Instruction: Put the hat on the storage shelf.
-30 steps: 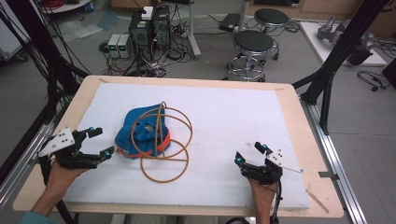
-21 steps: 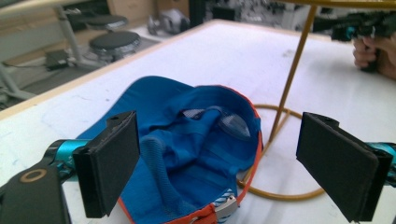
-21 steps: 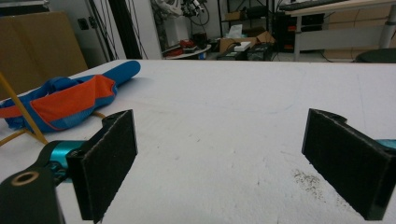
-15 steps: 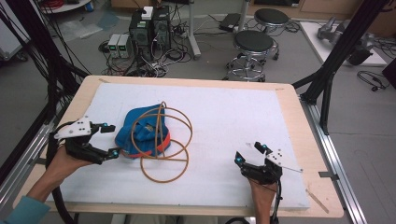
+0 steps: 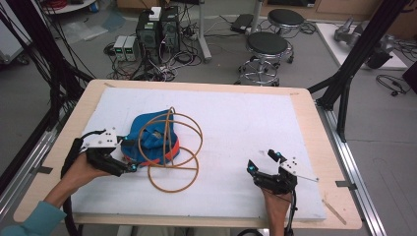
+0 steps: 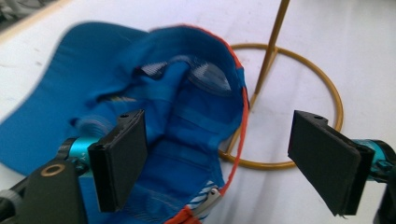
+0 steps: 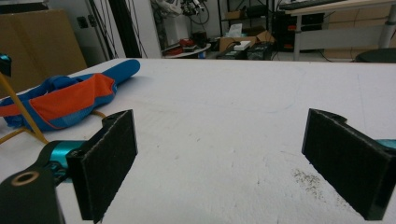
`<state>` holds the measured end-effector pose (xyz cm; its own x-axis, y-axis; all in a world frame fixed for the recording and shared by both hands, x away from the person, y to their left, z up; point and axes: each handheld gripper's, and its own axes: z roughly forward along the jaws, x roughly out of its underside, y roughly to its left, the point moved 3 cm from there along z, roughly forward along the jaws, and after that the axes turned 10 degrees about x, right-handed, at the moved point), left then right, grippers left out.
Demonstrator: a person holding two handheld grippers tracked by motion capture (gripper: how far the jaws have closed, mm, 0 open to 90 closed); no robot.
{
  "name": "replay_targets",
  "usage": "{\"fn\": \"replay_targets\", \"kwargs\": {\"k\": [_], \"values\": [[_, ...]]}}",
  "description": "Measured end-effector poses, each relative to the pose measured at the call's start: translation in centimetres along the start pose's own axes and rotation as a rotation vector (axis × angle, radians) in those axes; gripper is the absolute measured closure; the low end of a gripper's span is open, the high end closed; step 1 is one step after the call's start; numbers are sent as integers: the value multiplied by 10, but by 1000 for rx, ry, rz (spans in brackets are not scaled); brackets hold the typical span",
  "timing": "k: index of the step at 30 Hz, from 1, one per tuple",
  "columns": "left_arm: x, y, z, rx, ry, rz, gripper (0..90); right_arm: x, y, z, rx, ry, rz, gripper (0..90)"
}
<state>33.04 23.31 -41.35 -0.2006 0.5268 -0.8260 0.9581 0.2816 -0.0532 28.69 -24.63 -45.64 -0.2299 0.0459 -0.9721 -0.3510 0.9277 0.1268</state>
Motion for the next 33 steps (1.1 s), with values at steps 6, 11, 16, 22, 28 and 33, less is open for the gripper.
{"fn": "replay_targets", "kwargs": {"k": [6,11,16,22,28,33], "values": [[13,-1,16,23,28,-32,229,0,0,0,-3,1,1,93],[16,0,21,32,77,-25,248,0,-1,0,-4,2,5,93],[20,0,27,34,120,-19,288,0,-1,0,-3,1,6,93],[29,3,28,15,134,-35,397,0,-1,0,-3,1,7,93],[29,2,27,7,116,-32,555,0,-1,0,-2,-2,7,92],[30,1,30,5,128,-30,541,0,-1,0,-2,-1,6,93]]}}
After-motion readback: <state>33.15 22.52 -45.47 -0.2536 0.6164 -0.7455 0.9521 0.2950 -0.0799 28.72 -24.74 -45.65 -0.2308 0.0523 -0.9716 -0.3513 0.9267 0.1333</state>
